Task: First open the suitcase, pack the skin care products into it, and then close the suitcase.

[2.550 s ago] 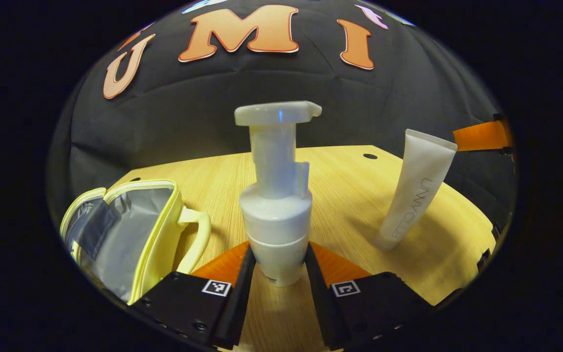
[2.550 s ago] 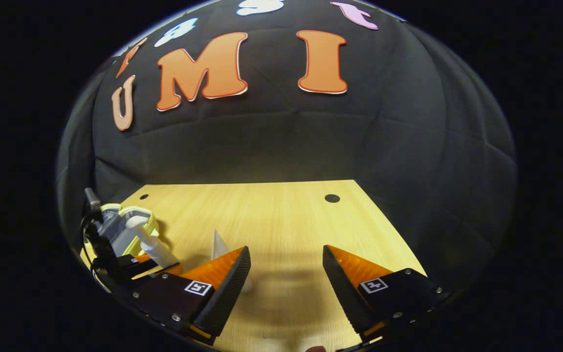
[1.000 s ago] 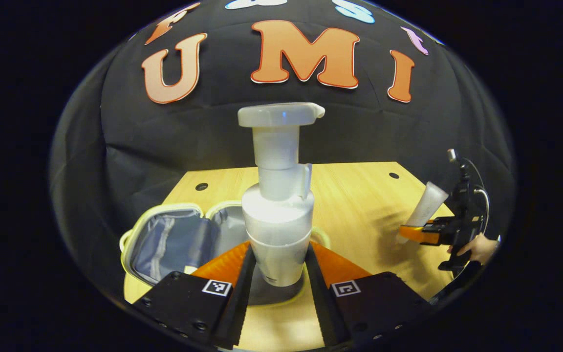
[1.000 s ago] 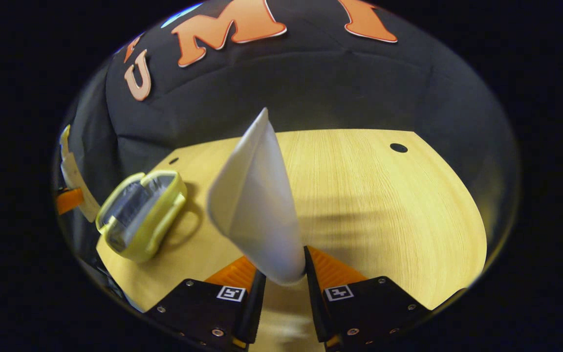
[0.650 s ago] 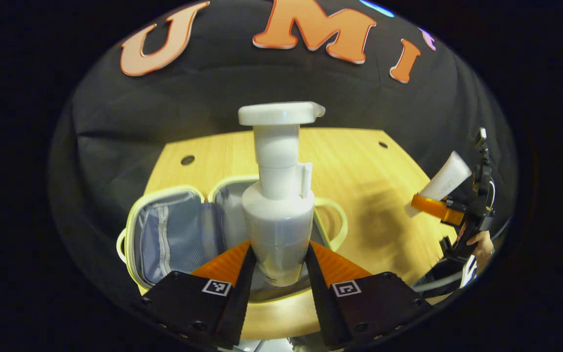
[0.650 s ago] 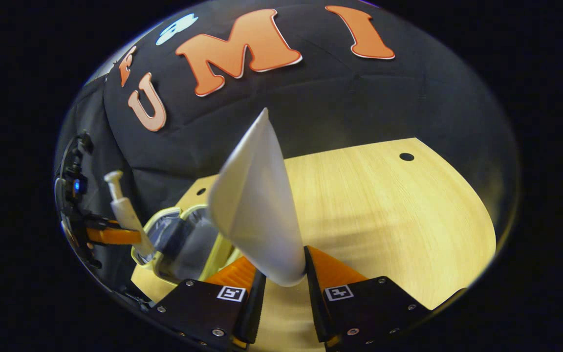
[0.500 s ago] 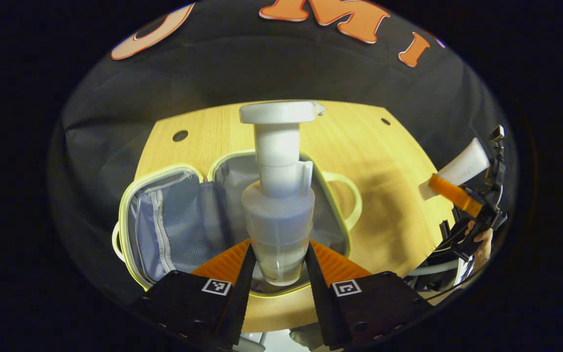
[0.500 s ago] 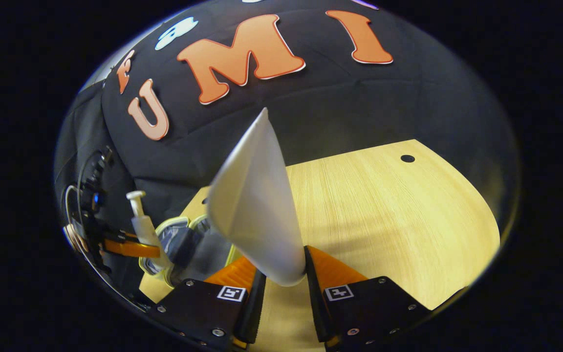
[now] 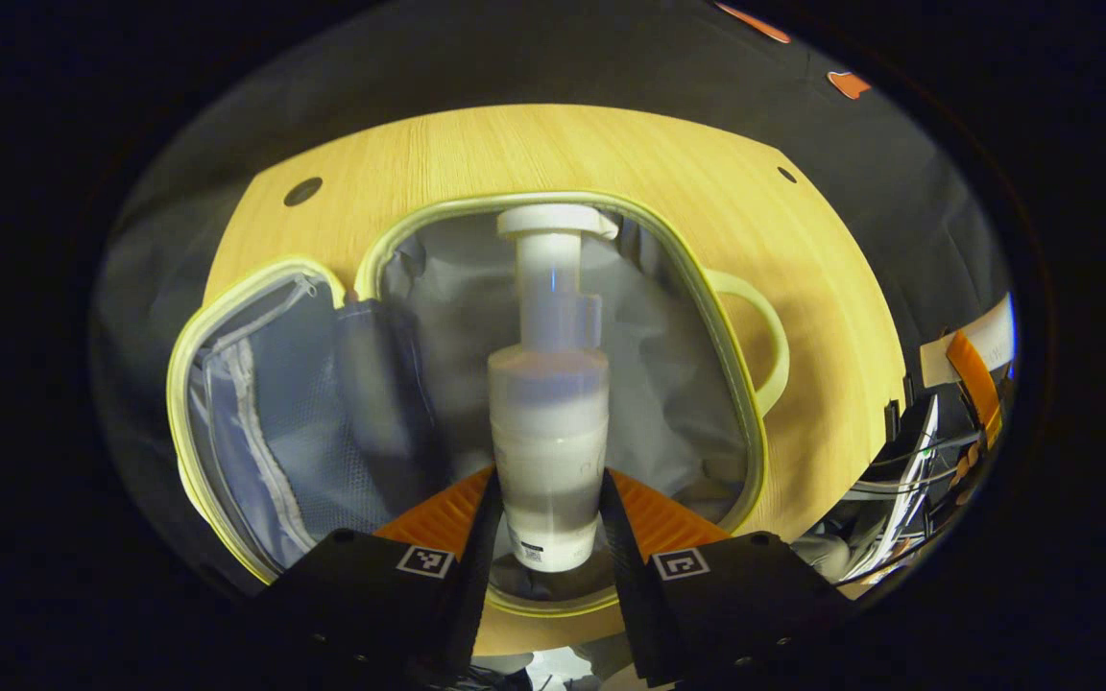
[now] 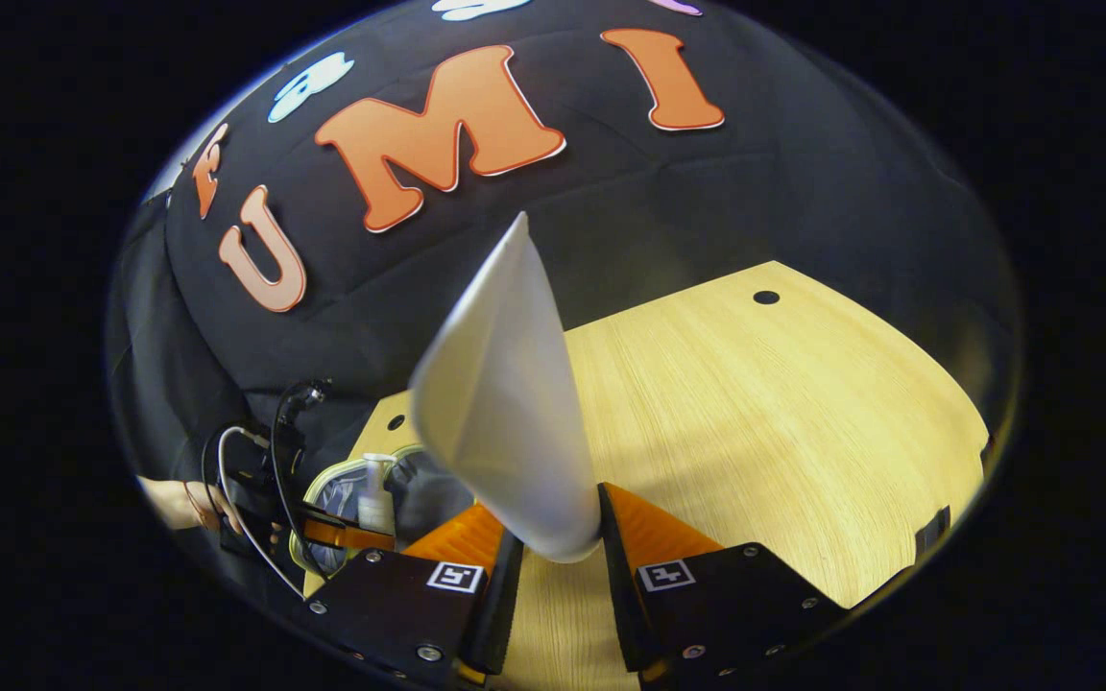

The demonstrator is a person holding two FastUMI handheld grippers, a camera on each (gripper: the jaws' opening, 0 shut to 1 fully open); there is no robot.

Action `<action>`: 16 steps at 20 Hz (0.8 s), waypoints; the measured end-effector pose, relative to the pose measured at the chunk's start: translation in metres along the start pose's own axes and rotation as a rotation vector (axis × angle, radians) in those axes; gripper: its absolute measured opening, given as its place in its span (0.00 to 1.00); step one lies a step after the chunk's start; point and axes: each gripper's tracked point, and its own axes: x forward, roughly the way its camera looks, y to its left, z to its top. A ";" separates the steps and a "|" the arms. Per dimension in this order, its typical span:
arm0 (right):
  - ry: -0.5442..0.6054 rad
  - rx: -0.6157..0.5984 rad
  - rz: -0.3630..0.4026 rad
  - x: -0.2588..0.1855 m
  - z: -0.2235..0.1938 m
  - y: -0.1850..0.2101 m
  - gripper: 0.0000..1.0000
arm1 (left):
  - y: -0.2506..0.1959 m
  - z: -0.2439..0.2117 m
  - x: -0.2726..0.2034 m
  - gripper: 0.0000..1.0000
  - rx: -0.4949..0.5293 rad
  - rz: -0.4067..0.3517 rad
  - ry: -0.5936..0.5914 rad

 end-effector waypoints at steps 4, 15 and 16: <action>0.011 -0.001 -0.010 -0.002 -0.001 0.001 0.45 | 0.009 -0.008 0.017 0.60 -0.047 0.017 0.032; 0.077 -0.092 0.110 0.010 0.006 0.060 0.45 | 0.000 0.030 -0.054 0.99 0.015 0.041 -0.316; 0.097 -0.123 0.124 0.012 0.005 0.069 0.45 | 0.002 0.038 -0.064 0.99 0.022 0.050 -0.385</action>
